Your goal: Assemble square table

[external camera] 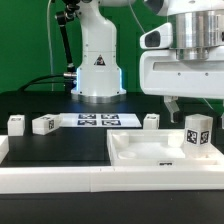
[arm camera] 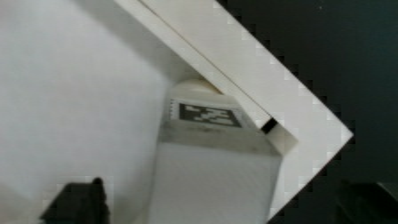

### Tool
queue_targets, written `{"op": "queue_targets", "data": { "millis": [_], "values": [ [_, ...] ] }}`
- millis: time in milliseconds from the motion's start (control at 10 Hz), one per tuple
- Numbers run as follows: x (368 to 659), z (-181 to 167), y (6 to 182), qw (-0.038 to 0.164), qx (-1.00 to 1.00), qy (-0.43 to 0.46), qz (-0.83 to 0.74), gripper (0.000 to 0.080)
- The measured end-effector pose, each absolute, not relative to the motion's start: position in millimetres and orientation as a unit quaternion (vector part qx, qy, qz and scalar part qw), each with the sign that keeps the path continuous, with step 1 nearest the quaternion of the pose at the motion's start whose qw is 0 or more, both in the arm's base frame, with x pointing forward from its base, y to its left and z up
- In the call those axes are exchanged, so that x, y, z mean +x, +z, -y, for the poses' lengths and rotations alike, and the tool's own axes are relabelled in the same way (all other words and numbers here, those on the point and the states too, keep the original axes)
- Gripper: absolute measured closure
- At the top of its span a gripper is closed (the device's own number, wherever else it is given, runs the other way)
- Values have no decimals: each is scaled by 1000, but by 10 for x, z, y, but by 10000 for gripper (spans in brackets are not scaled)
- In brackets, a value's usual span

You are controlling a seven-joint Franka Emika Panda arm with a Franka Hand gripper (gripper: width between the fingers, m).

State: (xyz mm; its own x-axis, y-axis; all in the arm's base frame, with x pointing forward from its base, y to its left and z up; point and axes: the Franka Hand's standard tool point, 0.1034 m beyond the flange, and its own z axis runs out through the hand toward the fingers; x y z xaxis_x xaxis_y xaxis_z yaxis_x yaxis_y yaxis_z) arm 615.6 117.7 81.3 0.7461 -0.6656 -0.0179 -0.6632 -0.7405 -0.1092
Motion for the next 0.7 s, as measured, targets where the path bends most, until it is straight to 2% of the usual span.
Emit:
{"op": "queue_targets", "data": {
  "millis": [700],
  "values": [
    [6164, -1236, 794, 43, -993, -40, -103, 150]
  ]
}}
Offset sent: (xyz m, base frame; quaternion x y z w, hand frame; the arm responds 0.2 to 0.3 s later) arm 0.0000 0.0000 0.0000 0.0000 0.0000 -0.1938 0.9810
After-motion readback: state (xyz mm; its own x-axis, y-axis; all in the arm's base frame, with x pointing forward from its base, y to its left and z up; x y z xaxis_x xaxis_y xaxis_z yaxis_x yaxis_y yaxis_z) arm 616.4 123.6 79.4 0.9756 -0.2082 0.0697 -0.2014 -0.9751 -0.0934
